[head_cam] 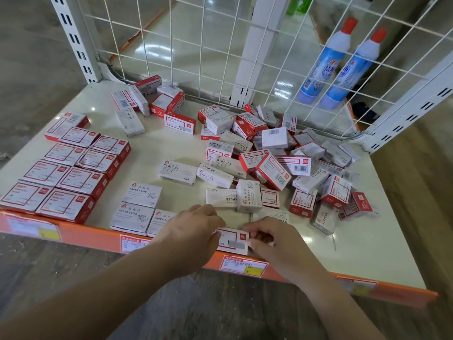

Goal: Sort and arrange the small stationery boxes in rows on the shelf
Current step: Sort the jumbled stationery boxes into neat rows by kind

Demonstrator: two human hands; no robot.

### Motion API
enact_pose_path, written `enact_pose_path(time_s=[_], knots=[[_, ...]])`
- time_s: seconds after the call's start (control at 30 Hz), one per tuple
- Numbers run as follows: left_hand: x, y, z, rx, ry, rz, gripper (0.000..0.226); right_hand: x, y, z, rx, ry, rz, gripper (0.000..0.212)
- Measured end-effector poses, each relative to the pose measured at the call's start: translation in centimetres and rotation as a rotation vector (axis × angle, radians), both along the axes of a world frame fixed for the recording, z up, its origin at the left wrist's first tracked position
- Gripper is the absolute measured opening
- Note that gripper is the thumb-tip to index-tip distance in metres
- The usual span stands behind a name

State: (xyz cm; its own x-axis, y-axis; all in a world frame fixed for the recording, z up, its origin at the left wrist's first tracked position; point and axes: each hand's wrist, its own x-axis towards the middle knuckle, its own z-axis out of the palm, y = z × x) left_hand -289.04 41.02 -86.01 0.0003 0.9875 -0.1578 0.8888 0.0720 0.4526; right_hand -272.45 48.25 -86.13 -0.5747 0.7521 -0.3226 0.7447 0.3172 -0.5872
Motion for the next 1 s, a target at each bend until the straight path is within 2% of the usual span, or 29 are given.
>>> enact_pose_path(time_s=[0.27, 0.37, 0.53, 0.63, 0.8, 1.0], knots=[[-0.6, 0.5, 0.4, 0.018, 0.004, 0.034, 0.037, 0.4, 0.4, 0.6, 0.055, 0.094, -0.065, 0.014], [-1.0, 0.7, 0.5, 0.042, 0.007, 0.071, 0.036, 0.7, 1.1, 0.8, 0.119, 0.166, -0.101, 0.017], [-1.2, 0.8, 0.7, 0.094, 0.009, 0.165, 0.031, 0.1, 1.6, 1.1, 0.148, 0.279, -0.278, 0.016], [-1.1, 0.7, 0.7, 0.096, 0.02, 0.177, 0.03, -1.4, 1.7, 1.4, 0.117, 0.194, -0.28, 0.03], [-1.2, 0.4, 0.9, 0.097, 0.027, 0.183, 0.03, -3.4, 2.3, 0.9, 0.186, 0.031, -0.278, 0.059], [-1.9, 0.1, 0.9, 0.104, 0.018, 0.221, 0.03, -3.1, 2.5, 0.5, 0.184, -0.03, -0.306, 0.059]])
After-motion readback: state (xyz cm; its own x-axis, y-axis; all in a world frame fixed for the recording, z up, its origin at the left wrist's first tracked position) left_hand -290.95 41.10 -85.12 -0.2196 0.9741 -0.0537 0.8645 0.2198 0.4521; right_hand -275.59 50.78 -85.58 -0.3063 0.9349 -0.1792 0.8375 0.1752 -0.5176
